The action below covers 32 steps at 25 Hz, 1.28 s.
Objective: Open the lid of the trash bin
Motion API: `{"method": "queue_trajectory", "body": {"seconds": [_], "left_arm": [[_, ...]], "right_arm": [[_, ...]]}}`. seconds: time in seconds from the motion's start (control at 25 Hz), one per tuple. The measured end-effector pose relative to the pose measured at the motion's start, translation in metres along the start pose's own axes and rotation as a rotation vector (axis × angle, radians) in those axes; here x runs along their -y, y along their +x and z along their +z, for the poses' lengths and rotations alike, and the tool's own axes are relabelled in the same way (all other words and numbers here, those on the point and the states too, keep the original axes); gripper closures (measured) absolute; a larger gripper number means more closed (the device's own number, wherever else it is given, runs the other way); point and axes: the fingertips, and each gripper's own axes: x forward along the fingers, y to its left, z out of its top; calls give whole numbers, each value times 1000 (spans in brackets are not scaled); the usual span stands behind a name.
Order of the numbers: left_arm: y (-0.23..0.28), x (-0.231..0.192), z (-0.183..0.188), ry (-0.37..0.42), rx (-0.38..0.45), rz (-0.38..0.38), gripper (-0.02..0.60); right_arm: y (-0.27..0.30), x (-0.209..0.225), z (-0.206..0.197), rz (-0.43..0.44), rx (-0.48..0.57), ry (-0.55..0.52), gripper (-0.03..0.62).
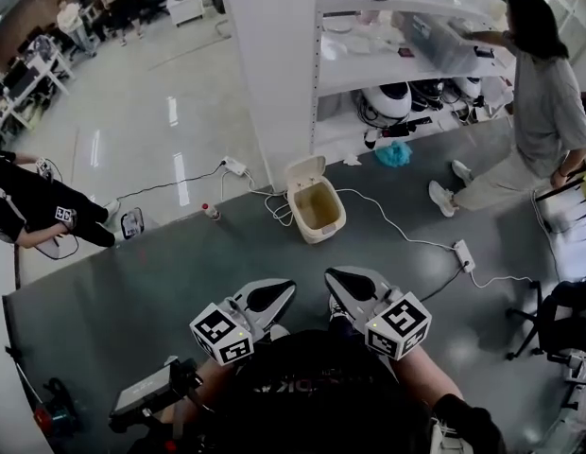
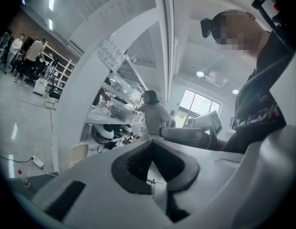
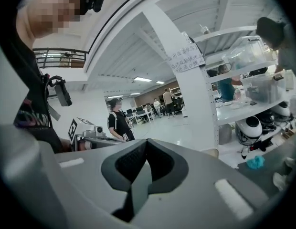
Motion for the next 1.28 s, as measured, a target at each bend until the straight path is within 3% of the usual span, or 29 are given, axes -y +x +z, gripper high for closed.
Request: {"method": "queue_trajectory", "body": {"seconds": [0.48, 0.96, 1.28], "left_arm": [[-10, 20, 18, 86, -2, -50, 577], [-35, 25, 3, 64, 28, -6, 577], [-39, 35, -11, 50, 16, -27, 577]], "right_arm": [[-2, -42, 0, 3, 43, -60, 586], [-3, -70, -20, 38, 15, -89, 586], [-13, -77, -31, 18, 17, -69, 586]]}}
